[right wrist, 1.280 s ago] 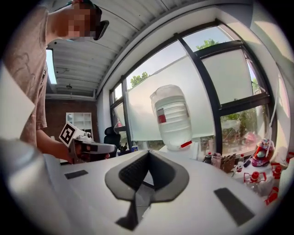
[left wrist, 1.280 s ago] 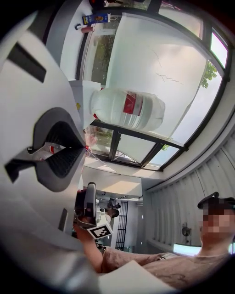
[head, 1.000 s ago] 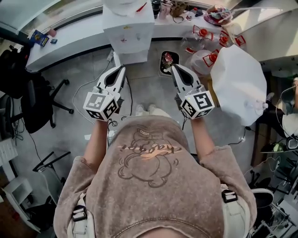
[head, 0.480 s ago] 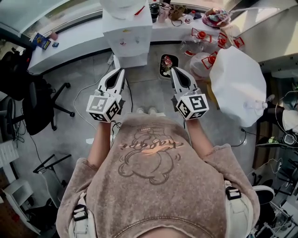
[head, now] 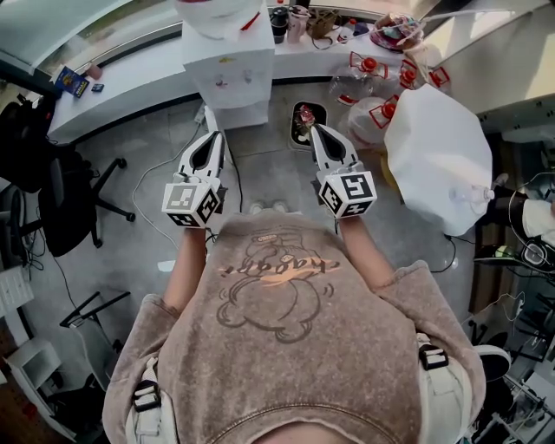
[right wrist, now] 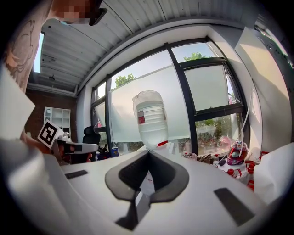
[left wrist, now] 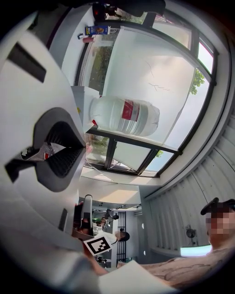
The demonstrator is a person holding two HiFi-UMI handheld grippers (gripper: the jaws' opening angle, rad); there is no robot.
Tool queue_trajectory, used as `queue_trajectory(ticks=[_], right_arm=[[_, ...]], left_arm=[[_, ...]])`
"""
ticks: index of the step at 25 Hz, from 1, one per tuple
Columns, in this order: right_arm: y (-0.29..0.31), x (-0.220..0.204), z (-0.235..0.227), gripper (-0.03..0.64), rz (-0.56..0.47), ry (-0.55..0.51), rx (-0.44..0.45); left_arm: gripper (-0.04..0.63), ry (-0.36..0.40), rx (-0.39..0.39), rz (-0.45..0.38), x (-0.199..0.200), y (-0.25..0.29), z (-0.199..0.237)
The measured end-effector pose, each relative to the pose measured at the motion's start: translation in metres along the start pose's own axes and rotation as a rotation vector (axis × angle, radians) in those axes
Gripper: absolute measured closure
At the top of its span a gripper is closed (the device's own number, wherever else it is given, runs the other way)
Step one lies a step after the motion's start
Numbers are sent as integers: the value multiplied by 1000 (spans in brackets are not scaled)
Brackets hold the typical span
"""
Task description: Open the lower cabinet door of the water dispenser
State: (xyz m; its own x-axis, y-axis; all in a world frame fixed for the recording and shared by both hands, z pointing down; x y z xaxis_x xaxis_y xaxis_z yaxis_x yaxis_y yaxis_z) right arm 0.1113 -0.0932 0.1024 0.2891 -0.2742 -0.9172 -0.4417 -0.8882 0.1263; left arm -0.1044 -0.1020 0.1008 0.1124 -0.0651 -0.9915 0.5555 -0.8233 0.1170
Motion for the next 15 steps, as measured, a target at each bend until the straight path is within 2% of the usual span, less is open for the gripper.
queue_trajectory(ticks=[15], right_arm=[[-1, 2, -16, 611, 14, 11, 15]], left_arm=[[578, -5, 38, 6, 11, 15, -3]])
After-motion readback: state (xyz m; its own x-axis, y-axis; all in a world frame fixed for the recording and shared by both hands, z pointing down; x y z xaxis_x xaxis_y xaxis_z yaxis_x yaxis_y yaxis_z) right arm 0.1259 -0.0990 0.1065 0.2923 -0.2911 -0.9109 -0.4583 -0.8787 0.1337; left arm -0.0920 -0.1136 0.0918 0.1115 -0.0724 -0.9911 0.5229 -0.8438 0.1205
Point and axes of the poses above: the fingertips, and each gripper's own axes: y forward along the fingers, z to its left, x out of its top, the point moved 1 cm from there along -y, backward along the fingers, and after that the axes turned 15 degrees about y, right-handed, at the moved point
